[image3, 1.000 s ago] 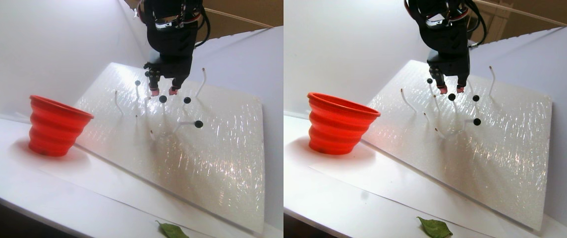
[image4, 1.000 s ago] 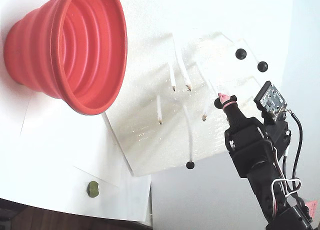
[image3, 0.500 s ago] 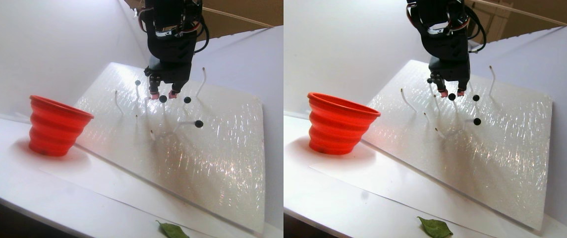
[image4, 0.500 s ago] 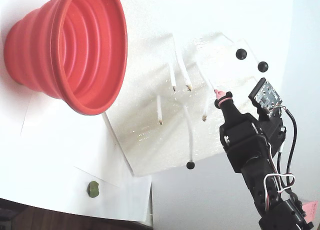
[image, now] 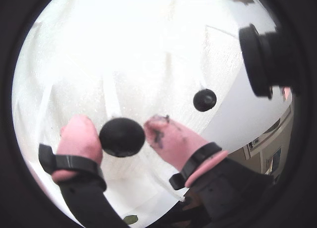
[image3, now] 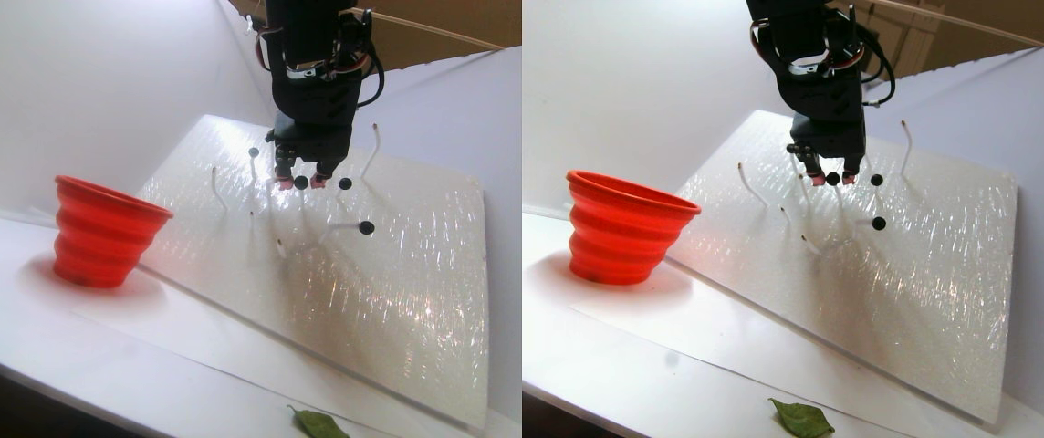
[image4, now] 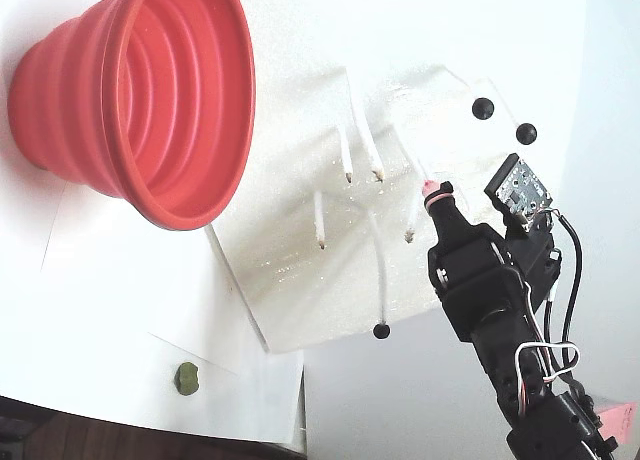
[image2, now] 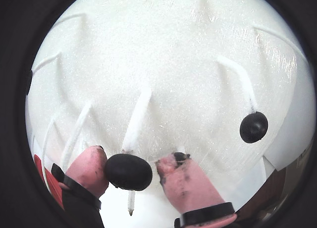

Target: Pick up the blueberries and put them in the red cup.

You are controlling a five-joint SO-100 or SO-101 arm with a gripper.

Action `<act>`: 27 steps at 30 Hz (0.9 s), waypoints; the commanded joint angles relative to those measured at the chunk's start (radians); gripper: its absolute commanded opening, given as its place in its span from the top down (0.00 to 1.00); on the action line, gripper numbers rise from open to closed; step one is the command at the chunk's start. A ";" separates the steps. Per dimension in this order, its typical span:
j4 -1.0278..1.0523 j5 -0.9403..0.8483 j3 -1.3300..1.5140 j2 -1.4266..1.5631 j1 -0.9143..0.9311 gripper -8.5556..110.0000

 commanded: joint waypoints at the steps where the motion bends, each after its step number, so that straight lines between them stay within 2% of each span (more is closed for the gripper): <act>1: -0.035 -0.003 -0.100 0.032 0.005 0.77; 27: -0.055 -0.018 -0.035 0.063 -0.011 0.81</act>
